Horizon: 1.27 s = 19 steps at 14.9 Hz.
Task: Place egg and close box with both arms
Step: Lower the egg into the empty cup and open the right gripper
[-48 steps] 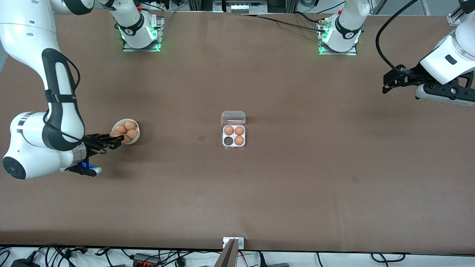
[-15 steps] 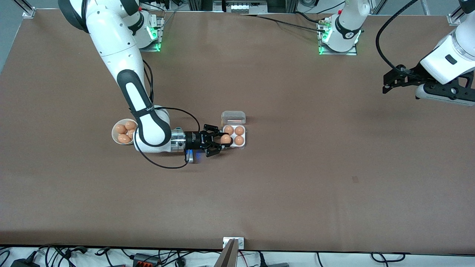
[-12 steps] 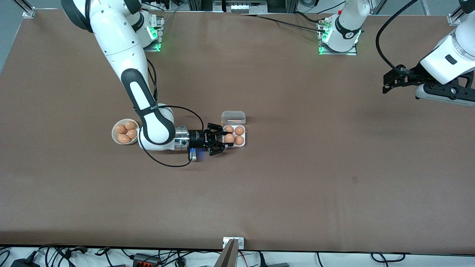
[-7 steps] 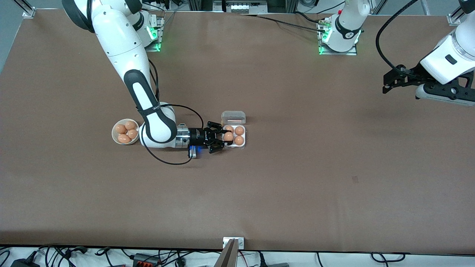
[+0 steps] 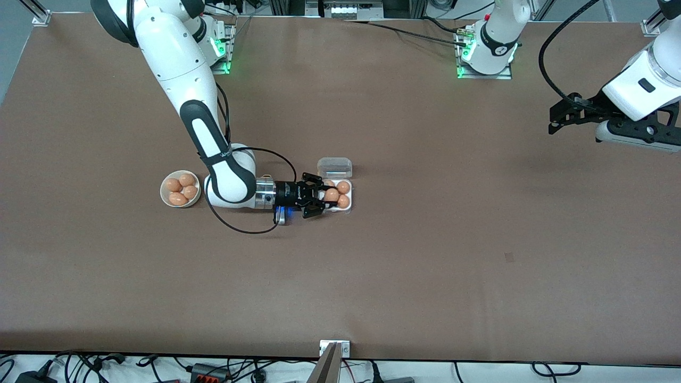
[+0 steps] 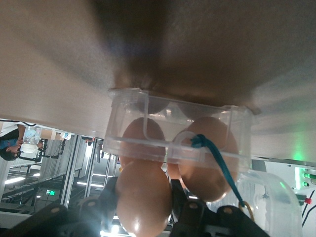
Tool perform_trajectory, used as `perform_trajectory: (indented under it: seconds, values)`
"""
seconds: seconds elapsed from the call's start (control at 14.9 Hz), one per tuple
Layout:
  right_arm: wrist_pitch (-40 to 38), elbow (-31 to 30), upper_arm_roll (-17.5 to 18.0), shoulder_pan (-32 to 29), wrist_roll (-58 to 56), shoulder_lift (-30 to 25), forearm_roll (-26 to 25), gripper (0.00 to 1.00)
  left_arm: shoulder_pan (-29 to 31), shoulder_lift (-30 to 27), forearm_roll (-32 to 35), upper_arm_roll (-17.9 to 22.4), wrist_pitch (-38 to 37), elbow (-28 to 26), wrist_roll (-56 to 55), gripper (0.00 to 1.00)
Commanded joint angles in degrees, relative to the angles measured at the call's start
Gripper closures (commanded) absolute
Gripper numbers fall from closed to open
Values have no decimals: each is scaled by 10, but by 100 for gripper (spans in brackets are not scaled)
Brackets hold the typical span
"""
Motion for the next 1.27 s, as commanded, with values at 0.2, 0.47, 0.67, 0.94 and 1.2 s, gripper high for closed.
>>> perform_trajectory:
  seconds: [0.2,0.47,0.67,0.94,1.2]
  values:
    - [12,-11,4,2,-19,-7,12,52,3,-2,-8,-2,-1,4,-1,0]
    - [12,-11,4,-1,-28,-7,11,5,3,-2,-8,-2,-1,4,-1,0]
    - [12,-11,4,1,-31,-7,11,0,3,-2,-8,-2,-1,4,-1,0]
    - [12,-23,3,1,-29,-34,10,0,3,-2,-6,-2,-2,4,0,0]
    - [11,-42,3,-20,-21,-103,-53,0,6,-1,-4,0,-69,13,6,0]
